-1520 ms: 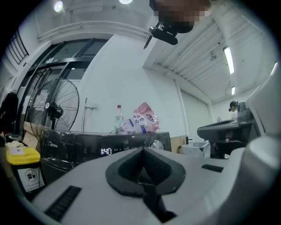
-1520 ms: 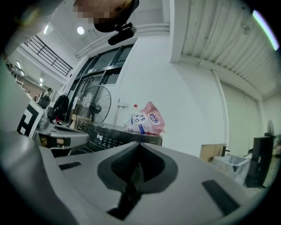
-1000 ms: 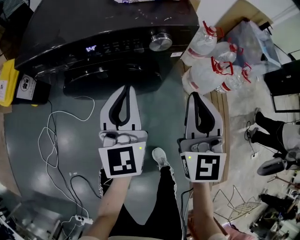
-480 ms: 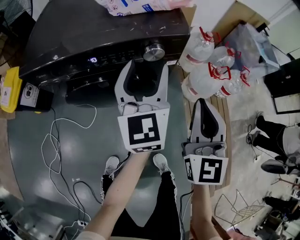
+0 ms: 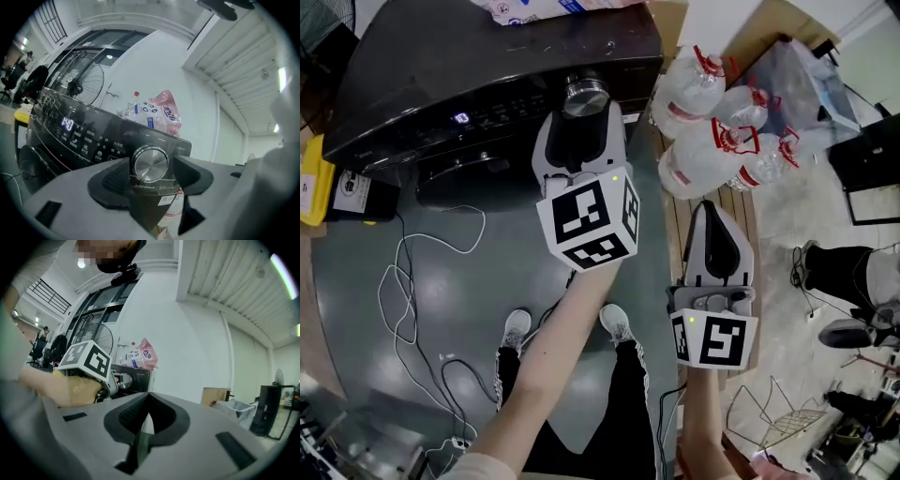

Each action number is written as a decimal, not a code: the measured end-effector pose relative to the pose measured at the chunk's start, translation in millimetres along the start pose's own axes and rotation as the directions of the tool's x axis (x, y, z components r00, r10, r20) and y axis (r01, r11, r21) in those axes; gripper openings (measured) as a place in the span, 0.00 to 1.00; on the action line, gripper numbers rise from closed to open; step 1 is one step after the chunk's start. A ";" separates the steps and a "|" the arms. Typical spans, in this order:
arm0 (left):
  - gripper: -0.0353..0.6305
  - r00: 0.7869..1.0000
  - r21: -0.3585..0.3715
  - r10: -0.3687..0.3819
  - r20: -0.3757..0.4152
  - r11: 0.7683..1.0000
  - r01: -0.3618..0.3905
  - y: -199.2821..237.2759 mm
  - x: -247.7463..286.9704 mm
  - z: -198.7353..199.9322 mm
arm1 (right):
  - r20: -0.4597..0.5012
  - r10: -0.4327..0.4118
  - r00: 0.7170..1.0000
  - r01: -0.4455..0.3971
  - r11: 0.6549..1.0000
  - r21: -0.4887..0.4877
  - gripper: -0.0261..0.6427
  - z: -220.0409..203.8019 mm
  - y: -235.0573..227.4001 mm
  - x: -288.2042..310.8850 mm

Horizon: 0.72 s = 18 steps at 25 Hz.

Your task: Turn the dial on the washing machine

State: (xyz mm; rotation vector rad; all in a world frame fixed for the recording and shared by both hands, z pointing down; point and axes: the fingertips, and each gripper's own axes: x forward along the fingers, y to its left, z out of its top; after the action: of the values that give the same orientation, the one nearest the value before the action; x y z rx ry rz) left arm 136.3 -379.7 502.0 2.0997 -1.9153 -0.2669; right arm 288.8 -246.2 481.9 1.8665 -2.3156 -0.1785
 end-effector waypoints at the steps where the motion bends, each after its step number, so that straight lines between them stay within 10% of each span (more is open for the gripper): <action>1: 0.48 1.000 -0.021 0.006 0.002 1.000 -0.006 0.1 1.5 -1.3 | -0.003 0.000 1.000 0.000 1.000 0.000 0.05 -2.0 -1.3 0.0; 9: 0.45 0.999 -0.126 0.041 -0.001 0.991 -0.041 4.0 11.1 -3.4 | -0.009 0.005 1.000 -0.005 1.000 0.004 0.05 -9.0 -6.7 3.3; 18: 0.44 1.000 0.138 0.022 0.005 0.990 -0.022 -0.5 12.5 -1.4 | -0.013 0.008 1.000 -0.008 1.000 0.006 0.05 -10.6 -5.5 7.3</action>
State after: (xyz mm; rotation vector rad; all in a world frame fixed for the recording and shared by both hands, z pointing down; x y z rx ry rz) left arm 138.5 -391.9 503.8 2.1639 -2.0106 -0.1361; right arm 294.7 -254.4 491.7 1.8547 -2.3173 -0.1584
